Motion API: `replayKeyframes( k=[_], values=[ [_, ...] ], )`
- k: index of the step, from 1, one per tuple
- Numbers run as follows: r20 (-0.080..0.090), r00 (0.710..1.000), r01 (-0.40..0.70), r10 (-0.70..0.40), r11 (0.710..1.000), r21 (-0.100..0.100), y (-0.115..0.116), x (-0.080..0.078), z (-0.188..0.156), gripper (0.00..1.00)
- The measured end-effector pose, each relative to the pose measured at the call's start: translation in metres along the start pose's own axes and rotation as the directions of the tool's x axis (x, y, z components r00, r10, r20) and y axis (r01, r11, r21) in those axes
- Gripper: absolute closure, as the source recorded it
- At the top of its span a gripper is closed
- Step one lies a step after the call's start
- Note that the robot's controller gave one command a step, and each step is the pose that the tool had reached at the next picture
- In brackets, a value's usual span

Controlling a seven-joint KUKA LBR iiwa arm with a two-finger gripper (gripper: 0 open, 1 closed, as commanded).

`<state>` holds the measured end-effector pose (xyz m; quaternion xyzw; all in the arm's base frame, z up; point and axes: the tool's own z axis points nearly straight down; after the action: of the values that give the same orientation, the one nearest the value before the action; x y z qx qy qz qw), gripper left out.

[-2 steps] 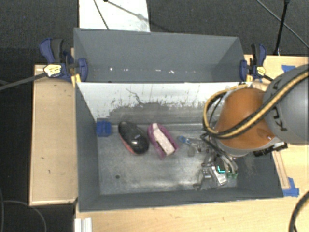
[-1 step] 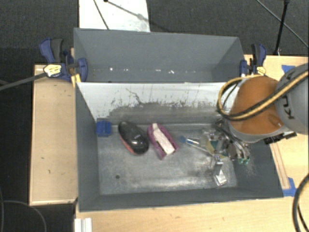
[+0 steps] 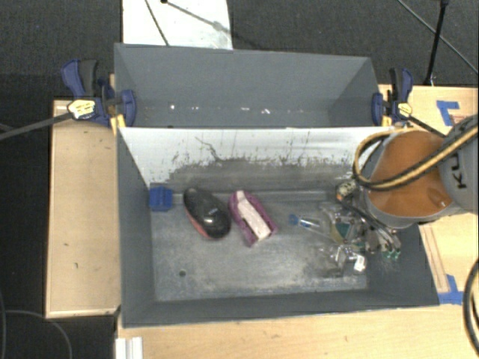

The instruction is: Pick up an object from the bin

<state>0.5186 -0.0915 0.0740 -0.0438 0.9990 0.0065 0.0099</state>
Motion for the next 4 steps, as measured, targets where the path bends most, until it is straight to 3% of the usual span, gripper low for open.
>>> replayKeyframes(
  k=[1, 2, 3, 4],
  values=[
    [-0.005, 1.000, -0.022, 0.022, 1.000, -0.001, -0.007, 0.010, -0.001, 0.00],
    [-0.013, 0.999, -0.045, 0.045, 0.999, -0.004, -0.041, -0.003, 0.000, 0.00],
    [-0.020, 1.000, -0.001, 0.001, 1.000, -0.008, -0.046, -0.007, 0.000, 0.00],
    [-0.019, 1.000, -0.002, 0.002, 1.000, -0.007, -0.046, -0.007, -0.001, 1.00]
  ],
)
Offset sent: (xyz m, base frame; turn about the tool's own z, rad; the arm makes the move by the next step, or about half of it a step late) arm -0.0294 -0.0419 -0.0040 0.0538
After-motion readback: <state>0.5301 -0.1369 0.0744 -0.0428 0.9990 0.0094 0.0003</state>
